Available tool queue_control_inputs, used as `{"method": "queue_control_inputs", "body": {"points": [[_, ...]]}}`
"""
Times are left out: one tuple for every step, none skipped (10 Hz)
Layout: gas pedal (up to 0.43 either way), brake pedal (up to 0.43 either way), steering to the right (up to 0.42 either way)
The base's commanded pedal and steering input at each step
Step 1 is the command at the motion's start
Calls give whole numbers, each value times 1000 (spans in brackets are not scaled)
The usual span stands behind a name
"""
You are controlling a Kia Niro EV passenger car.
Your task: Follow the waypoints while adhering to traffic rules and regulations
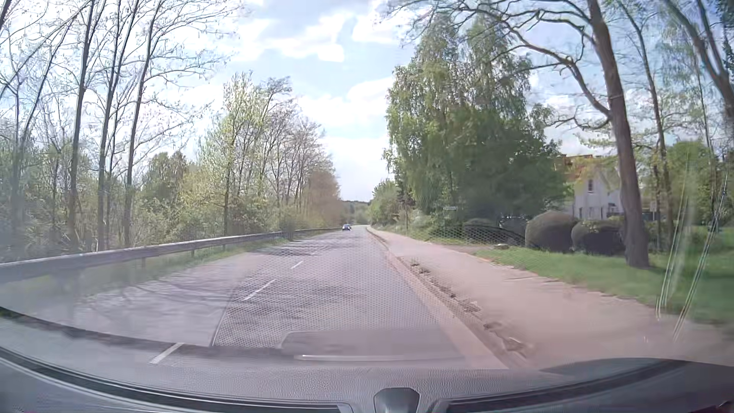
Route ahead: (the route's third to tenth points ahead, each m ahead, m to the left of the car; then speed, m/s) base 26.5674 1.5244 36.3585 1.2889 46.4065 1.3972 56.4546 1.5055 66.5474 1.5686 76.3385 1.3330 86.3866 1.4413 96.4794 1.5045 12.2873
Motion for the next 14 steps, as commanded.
{"method": "queue_control_inputs", "body": {"points": [[47, 0, -5], [47, 0, -6], [47, 0, -7], [47, 0, -8], [47, 0, -8], [47, 0, -8], [47, 0, -8], [47, 0, -7], [47, 0, -5], [47, 0, -5], [47, 0, -5], [47, 0, -5], [47, 0, -5], [47, 0, -5]]}}
